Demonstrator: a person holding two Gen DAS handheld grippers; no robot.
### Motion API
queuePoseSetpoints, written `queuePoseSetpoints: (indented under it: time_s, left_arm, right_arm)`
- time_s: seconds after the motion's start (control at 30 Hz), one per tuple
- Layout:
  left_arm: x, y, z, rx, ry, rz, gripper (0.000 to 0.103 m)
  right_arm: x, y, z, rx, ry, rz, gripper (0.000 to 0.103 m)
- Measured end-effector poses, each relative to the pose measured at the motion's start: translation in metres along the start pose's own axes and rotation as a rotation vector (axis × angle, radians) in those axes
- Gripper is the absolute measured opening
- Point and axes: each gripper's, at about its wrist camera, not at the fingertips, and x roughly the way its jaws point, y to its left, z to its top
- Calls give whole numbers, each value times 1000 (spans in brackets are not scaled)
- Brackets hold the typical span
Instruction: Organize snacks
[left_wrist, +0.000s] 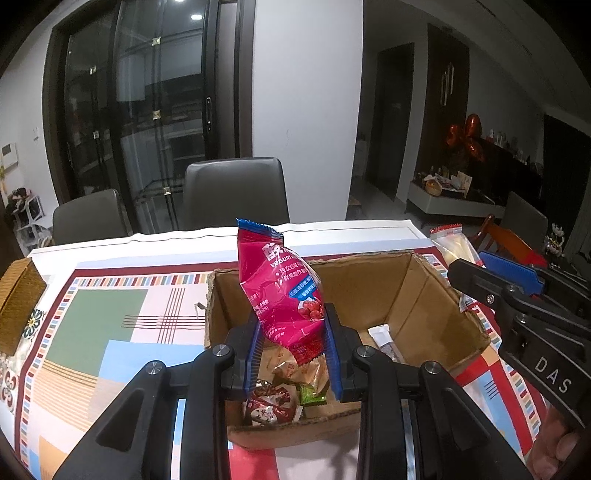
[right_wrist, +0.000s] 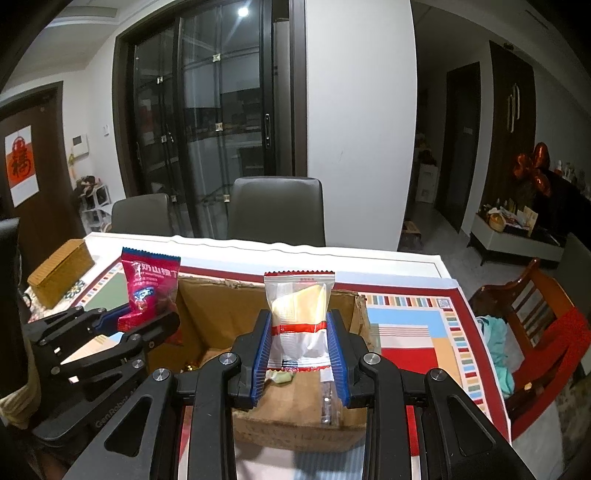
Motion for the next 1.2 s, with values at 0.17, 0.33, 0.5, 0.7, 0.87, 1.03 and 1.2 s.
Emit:
queuePoseSetpoints:
  time_s: [0.17, 0.33, 0.5, 0.7, 0.87, 1.03, 1.2]
  left_arm:
    - [6, 1, 2, 1, 7, 9, 39]
    - [4, 4, 1, -12, 8, 20, 64]
    - [-3, 10, -2, -33, -1, 42, 81]
    - [-15, 14, -2, -39, -15, 71, 84]
    - [-31, 14, -4, -38, -35, 90, 87]
    - [-49, 16, -5, -50, -58, 115, 91]
    - [-67, 17, -9, -56, -78, 126, 92]
  right_arm:
    - [10, 0, 0, -4, 21, 27, 37]
    - [4, 2, 2, -10, -14, -9, 72]
    - [-3, 5, 3, -15, -28, -35, 77]
    - [-16, 7, 2, -18, -49, -56, 84]
    - [-30, 7, 3, -13, -66, -67, 84]
    - [-45, 8, 1, -16, -82, -74, 85]
    - [-62, 9, -3, -8, -101, -91, 89]
